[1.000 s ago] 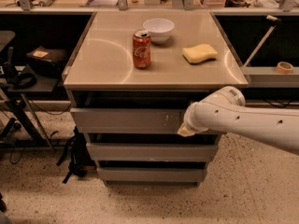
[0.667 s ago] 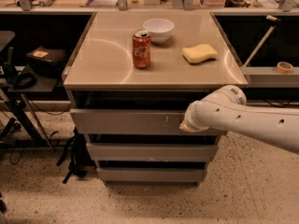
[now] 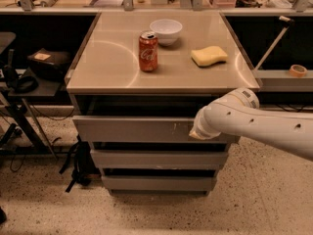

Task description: Open top drawer

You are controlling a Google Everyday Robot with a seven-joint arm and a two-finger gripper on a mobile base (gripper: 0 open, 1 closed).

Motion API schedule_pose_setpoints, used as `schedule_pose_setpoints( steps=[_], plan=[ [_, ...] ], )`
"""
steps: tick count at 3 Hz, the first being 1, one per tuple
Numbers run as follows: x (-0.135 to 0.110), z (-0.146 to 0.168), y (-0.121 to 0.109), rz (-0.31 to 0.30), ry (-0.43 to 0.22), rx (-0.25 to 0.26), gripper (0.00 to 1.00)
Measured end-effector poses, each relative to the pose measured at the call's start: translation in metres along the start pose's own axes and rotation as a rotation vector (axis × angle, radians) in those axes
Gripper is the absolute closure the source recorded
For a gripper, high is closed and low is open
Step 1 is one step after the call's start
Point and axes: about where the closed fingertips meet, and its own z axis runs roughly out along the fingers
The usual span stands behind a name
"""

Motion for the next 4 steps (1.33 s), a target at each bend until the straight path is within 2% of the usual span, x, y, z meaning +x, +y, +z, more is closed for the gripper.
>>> schedule_pose_setpoints(
  steps=[3,4],
  plan=[
    [0.002,-0.011,-0.007,0.0,-0.007,0.016,1.0],
    [0.005,-0.014,0.0,0.001,-0.005,0.019,1.0]
  ],
)
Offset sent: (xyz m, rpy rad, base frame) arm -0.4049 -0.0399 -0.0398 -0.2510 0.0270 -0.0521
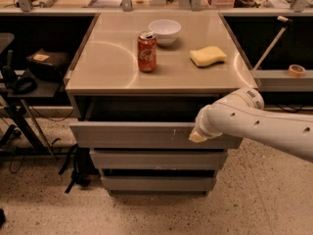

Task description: Open top drawer

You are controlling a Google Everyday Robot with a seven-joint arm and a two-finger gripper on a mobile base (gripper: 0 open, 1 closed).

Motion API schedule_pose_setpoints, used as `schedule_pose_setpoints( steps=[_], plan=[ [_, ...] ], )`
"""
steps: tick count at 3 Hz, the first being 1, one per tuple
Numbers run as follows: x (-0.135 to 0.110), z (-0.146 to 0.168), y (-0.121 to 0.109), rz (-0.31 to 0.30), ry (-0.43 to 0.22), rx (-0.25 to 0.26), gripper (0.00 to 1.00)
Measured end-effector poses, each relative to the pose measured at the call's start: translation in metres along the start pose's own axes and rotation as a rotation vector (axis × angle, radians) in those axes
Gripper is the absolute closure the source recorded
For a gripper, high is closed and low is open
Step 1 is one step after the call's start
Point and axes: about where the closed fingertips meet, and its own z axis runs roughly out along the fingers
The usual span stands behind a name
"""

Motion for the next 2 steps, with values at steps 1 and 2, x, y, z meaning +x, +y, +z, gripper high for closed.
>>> schedule_pose_setpoints(
  steps=[1,2],
  plan=[
    [0.0,-0.011,0.0,-0.001,-0.013,0.027,1.0],
    [0.006,-0.017,0.013,0.001,-0.007,0.031,1.0]
  ],
)
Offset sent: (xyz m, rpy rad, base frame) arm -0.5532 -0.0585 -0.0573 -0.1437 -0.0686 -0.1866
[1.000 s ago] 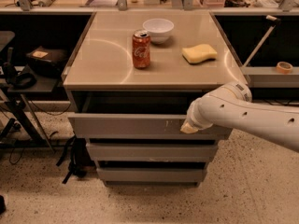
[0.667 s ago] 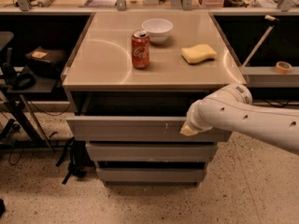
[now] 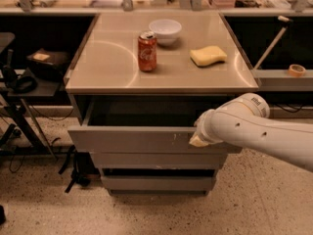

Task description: Open top drawer

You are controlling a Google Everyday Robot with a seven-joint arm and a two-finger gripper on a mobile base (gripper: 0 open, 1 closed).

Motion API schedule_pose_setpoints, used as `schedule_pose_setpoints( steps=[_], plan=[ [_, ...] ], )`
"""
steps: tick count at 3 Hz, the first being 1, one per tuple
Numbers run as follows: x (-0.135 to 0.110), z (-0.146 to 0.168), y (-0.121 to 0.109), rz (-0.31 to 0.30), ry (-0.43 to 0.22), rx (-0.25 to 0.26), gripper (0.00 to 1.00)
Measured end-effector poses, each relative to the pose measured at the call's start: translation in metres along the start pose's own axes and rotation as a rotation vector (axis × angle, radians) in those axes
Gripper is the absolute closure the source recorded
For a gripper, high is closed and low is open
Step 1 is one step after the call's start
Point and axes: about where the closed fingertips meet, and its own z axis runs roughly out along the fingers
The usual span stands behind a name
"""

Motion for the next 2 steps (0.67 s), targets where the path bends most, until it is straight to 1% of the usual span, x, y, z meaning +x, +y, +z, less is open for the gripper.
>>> schedule_pose_setpoints(
  steps=[1,2],
  plan=[
    [-0.0024,-0.0163,0.0022,-0.005,-0.02,0.041,1.0],
    [-0.0015,-0.019,0.0036,-0.005,-0.019,0.041,1.0]
  ],
)
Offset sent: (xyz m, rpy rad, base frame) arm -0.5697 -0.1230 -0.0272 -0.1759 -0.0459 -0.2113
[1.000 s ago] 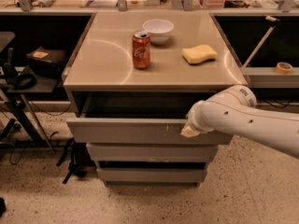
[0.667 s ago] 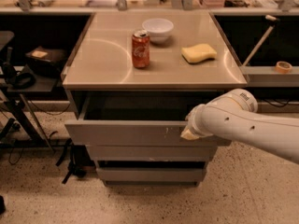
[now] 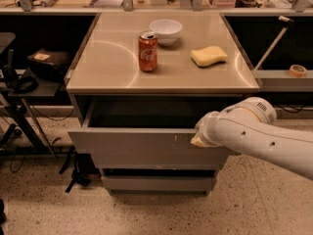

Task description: Open top drawer

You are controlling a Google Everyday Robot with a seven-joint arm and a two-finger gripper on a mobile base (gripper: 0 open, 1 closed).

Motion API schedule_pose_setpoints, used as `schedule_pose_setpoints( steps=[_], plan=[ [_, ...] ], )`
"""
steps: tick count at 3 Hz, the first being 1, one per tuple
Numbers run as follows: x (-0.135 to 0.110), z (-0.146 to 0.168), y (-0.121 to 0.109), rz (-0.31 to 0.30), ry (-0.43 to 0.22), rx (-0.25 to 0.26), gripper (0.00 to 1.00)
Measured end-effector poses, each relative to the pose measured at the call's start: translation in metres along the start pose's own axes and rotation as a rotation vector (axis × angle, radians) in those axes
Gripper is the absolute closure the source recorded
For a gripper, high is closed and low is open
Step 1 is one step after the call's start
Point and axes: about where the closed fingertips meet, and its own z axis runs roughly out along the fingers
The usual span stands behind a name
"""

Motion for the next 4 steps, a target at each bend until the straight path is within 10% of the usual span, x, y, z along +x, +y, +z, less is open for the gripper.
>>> schedule_pose_setpoints(
  steps=[4],
  plan=[
    [0.0081,-0.0135,0.0173,0.002,0.01,0.0,1.0]
  ],
)
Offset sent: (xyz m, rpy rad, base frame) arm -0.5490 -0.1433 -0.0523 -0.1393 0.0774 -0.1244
